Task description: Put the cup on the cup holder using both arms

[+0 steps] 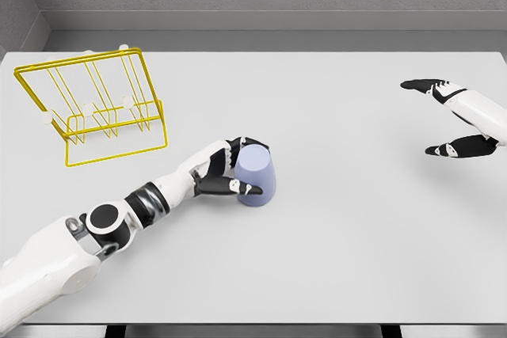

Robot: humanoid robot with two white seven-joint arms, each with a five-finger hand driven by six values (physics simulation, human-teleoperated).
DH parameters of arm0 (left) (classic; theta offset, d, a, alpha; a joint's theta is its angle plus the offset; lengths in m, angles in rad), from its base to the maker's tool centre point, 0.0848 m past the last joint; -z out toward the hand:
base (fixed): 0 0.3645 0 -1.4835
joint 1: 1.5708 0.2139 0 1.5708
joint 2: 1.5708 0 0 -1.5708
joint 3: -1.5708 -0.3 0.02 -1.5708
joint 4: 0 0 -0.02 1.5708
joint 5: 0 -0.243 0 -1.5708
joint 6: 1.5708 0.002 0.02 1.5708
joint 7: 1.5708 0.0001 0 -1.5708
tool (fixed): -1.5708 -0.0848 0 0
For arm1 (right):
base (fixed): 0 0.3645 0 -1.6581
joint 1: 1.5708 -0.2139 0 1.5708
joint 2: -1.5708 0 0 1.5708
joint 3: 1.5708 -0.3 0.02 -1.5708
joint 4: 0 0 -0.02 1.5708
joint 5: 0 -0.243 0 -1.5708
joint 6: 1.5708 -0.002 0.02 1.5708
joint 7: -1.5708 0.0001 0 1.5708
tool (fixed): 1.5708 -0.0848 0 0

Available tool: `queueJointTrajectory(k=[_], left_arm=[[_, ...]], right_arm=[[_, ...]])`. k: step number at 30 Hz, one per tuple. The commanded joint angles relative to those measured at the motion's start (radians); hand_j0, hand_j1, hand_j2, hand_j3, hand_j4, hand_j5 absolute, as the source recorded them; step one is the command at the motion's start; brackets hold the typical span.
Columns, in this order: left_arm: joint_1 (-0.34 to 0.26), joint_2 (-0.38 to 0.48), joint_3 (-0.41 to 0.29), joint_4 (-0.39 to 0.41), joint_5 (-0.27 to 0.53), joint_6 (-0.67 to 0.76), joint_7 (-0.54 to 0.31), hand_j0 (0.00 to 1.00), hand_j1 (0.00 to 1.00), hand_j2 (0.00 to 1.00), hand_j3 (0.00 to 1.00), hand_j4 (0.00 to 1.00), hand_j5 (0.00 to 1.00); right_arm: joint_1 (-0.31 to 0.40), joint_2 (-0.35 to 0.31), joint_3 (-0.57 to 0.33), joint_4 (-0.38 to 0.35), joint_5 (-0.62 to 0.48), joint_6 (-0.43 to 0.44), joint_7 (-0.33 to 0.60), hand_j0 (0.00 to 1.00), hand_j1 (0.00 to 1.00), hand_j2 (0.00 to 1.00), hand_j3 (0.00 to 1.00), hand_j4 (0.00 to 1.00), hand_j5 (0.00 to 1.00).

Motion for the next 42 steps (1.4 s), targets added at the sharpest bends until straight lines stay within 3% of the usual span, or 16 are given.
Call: queueJointTrajectory(k=[1,12,27,42], left_arm=[[0.0,0.001,0.001,-0.002,0.003,-0.001,0.0,0.55,0.55,0.55,0.55,0.55,0.55],[-0.028,0.016,0.021,-0.062,0.009,-0.001,0.002,0.56,0.56,0.56,0.56,0.56,0.56],[-0.028,0.162,0.133,-0.192,0.052,-0.001,0.005,0.56,0.56,0.56,0.56,0.56,0.56],[-0.041,0.233,0.216,-0.22,0.084,-0.001,0.005,0.56,0.56,0.56,0.56,0.56,0.56]], right_arm=[[0.0,-0.001,0.0,0.0,-0.008,0.002,0.0,1.0,1.0,1.0,1.0,1.0,1.0],[0.002,-0.001,0.0,0.001,-0.008,0.002,-0.001,1.0,1.0,1.0,1.0,1.0,1.0],[0.002,-0.001,0.0,-0.002,-0.008,0.002,0.0,1.0,1.0,1.0,1.0,1.0,1.0],[0.0,0.0,0.0,0.004,-0.006,0.002,0.0,1.0,1.0,1.0,1.0,1.0,1.0]])
